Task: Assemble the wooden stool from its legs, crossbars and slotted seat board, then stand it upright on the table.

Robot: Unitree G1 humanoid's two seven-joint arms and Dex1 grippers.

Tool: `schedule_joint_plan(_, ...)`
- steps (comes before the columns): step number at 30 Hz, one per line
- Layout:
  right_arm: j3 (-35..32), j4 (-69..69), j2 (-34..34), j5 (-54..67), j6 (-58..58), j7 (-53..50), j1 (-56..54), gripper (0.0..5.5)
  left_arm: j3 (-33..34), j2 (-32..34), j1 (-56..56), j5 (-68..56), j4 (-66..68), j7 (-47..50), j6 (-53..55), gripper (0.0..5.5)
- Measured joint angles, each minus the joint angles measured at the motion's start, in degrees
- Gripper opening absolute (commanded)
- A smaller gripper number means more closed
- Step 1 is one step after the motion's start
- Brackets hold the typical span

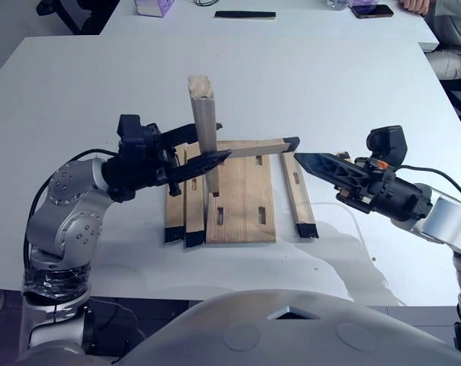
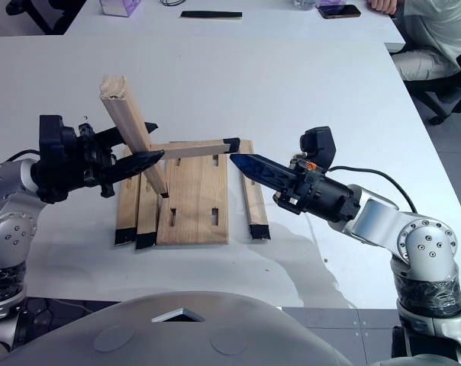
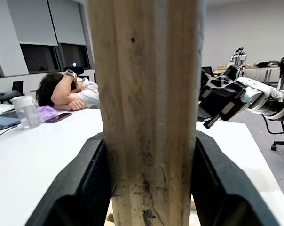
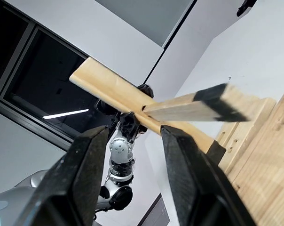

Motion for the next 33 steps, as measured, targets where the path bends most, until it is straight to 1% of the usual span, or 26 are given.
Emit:
schedule_joint_plan(2,0.0,-0.4,-0.2,0.1,-0.2,-0.3,0.3,2.06,0.8,-1.6,1.9,-3.6,0.7,-2.9,-0.7,2.11)
schedule_joint_plan(6,0.5,-0.4,-0.5,0.1,0.2,-0.3,1.1,2.06,1.4,-1.8,5.7,-4.8,2.8,-8.3,-2.7,2.11)
schedule_joint_plan(10,0.5,2.0,-1.9,0.0,0.4,-0.2,0.9,2.06,-0.5,-3.0,8.0,-4.2,3.5,-13.5,-4.8,2.11)
schedule_joint_plan(16,1.1,5.1,-4.6,-0.1,3.1,0.9,-1.5,2.06,-3.9,-6.1,10.8,0.6,3.9,-16.5,-11.0,2.11)
schedule_joint_plan(20,1.1,5.8,-5.0,-0.1,3.7,1.5,-2.2,2.06,-3.6,-6.0,10.2,1.4,4.5,-17.2,-12.7,2.11)
schedule_joint_plan(23,0.9,5.7,-4.6,-0.1,3.3,1.0,-1.4,2.06,-2.2,-4.1,7.3,0.7,5.3,-17.8,-11.9,2.11)
schedule_joint_plan(26,-1.8,9.2,-2.1,0.0,1.3,0.3,-2.0,2.06,-0.8,-2.4,5.8,-0.3,6.6,-18.7,-11.0,2.11)
schedule_joint_plan(28,-5.6,14.5,-0.6,0.0,0.4,-0.5,-4.4,2.06,-0.7,-2.2,5.8,-0.4,7.1,-19.4,-10.8,2.11)
schedule_joint_plan(31,-9.0,21.0,-0.6,0.0,0.6,-1.7,-8.0,2.06,-0.7,-2.4,6.0,-0.2,7.6,-19.5,-10.9,2.11)
schedule_joint_plan(33,-9.5,24.0,-1.9,-0.2,1.4,-1.8,-9.9,2.06,-0.7,-2.8,6.4,0.2,7.6,-19.5,-11.2,2.11)
